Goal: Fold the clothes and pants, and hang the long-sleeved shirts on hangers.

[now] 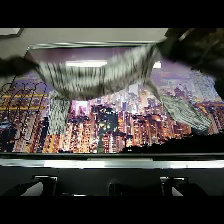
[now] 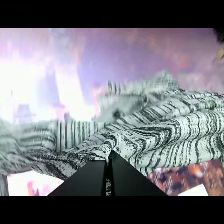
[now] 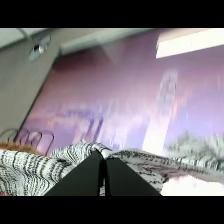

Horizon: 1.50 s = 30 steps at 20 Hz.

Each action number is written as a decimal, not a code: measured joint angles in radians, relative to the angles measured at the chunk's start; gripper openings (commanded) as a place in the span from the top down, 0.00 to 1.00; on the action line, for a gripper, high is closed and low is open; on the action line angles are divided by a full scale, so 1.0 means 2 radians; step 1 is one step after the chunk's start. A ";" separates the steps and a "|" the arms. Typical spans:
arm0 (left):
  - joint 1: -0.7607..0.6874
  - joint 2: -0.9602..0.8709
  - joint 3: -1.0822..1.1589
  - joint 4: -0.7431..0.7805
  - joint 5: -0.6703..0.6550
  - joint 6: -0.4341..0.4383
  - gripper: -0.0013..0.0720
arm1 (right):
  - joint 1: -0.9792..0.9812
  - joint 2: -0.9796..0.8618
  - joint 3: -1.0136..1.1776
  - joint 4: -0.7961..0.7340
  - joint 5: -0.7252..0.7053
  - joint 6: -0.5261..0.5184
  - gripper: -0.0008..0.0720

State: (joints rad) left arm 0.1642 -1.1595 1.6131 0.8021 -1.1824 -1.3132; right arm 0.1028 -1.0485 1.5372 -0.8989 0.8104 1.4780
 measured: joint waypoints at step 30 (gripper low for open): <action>-0.090 -0.237 0.040 0.117 0.152 -0.095 0.96 | 0.001 -0.354 0.213 -0.159 -0.007 0.218 0.95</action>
State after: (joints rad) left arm -0.0158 -1.6344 1.6928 1.0370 -0.8791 -1.5024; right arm 0.1040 -1.7573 1.9640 -1.2175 0.7963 1.9141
